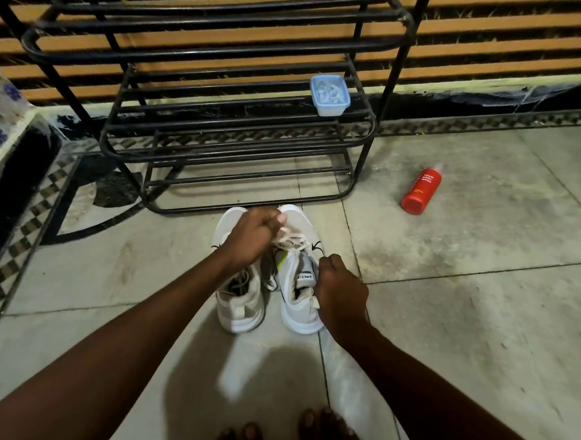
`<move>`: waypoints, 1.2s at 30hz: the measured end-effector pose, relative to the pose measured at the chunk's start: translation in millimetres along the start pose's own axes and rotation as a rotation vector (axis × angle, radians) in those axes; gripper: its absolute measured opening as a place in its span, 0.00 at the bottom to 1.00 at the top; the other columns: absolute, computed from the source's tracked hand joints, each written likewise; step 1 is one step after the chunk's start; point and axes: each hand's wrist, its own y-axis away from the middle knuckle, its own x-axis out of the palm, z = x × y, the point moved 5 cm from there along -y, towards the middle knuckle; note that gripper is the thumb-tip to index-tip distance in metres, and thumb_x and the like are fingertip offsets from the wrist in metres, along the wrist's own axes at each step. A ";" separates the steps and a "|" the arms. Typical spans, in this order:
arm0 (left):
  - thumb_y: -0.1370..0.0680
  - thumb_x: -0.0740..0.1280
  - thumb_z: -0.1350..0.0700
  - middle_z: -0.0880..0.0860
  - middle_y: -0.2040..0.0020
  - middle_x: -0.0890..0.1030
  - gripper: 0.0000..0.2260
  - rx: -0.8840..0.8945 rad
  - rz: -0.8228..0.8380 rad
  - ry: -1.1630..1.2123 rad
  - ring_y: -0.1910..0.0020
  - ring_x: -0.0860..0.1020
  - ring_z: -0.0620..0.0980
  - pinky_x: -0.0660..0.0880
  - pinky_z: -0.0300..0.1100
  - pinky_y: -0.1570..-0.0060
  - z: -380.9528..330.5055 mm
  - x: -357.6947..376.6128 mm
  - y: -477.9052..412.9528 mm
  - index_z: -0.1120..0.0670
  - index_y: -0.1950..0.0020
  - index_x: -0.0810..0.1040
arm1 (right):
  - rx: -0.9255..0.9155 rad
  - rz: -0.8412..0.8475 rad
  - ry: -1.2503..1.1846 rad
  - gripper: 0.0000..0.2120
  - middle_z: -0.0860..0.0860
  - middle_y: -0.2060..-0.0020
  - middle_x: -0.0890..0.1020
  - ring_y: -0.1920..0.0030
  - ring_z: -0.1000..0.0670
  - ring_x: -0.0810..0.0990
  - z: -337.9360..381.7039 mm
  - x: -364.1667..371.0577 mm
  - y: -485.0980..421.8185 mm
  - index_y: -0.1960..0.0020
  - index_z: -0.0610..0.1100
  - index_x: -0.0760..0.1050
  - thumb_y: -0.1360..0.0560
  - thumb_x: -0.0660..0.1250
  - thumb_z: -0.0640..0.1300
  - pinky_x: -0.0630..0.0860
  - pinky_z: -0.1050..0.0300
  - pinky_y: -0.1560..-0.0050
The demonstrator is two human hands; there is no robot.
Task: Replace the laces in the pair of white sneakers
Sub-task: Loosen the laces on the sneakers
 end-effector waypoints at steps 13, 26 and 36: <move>0.35 0.75 0.46 0.46 0.40 0.76 0.26 -0.018 0.243 -0.702 0.34 0.72 0.52 0.66 0.52 0.40 3.3 4.1 9.4 0.42 0.38 0.75 | -0.061 0.064 -0.058 0.09 0.46 0.65 0.77 0.72 0.42 0.78 8.0 -6.2 -2.1 0.61 0.41 0.76 0.39 0.74 0.35 0.68 0.58 0.76; 0.37 0.67 0.20 0.51 0.17 0.58 0.58 -0.068 0.583 -1.041 0.19 0.58 0.53 0.49 0.63 0.24 12.1 25.1 3.6 0.52 0.17 0.55 | -0.125 0.260 -0.481 0.16 0.43 0.44 0.80 0.43 0.40 0.76 3.1 -10.4 -33.8 0.39 0.41 0.78 0.26 0.68 0.42 0.76 0.46 0.45; 0.39 0.67 0.20 0.49 0.27 0.71 0.52 -0.026 0.541 -1.028 0.26 0.68 0.52 0.53 0.63 0.30 13.9 23.9 4.3 0.51 0.25 0.65 | -0.357 0.487 -0.290 0.09 0.43 0.47 0.75 0.49 0.42 0.80 35.2 1.1 -86.9 0.51 0.40 0.82 0.29 0.66 0.34 0.77 0.50 0.46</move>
